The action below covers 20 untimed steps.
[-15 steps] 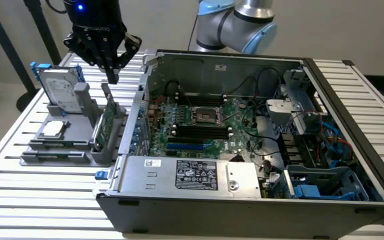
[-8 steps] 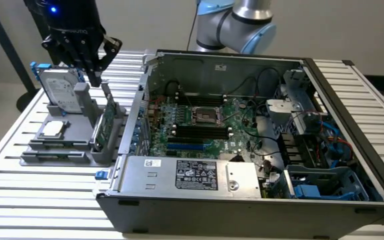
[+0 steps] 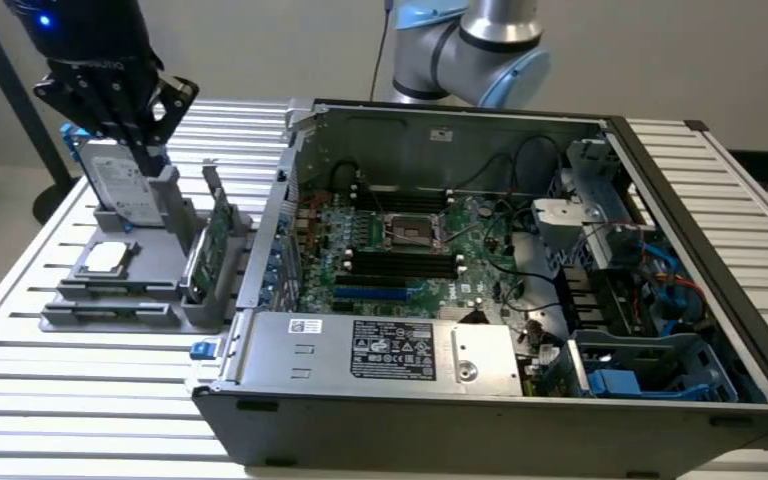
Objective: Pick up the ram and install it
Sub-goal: 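Reach for the ram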
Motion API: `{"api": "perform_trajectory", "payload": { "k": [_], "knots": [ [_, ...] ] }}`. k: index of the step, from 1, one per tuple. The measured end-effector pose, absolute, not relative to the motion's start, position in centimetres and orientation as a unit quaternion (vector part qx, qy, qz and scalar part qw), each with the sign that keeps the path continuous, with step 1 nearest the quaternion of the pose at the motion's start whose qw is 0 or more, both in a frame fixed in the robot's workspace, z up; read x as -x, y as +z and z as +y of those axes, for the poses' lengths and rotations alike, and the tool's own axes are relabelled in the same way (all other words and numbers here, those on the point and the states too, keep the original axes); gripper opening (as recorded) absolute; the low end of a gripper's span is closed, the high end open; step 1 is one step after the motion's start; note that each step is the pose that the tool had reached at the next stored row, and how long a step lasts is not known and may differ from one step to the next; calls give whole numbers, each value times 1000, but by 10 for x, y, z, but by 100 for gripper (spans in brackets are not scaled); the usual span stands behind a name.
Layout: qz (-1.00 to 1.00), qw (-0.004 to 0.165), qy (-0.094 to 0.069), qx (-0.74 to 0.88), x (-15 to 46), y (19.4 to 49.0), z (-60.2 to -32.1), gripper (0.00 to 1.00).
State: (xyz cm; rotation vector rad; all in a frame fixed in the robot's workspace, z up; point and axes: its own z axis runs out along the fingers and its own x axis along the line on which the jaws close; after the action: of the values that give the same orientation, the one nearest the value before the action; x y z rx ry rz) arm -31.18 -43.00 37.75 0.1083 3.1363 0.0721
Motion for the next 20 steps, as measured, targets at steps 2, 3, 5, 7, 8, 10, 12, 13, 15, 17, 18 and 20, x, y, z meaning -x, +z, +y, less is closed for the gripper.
{"api": "perform_trajectory", "payload": {
  "k": [2,3,5,7,8,10,12,13,15,17,18,20],
  "knots": [
    [999,1,23,-34,321,377,-431,11],
    [999,1,23,-35,325,377,-431,11],
    [999,1,23,-35,334,377,-432,11],
    [999,1,23,-34,344,377,-433,11],
    [999,1,23,-34,348,377,-433,11],
    [999,1,22,-35,357,377,-434,11],
    [999,1,22,-35,366,377,-434,11],
    [999,1,22,-35,371,377,-435,11],
    [999,1,22,-34,380,377,-435,11],
    [999,1,22,-35,389,377,-436,11],
    [999,1,22,-35,394,377,-436,11],
    [999,1,21,-34,402,377,-436,11]
  ]
}}
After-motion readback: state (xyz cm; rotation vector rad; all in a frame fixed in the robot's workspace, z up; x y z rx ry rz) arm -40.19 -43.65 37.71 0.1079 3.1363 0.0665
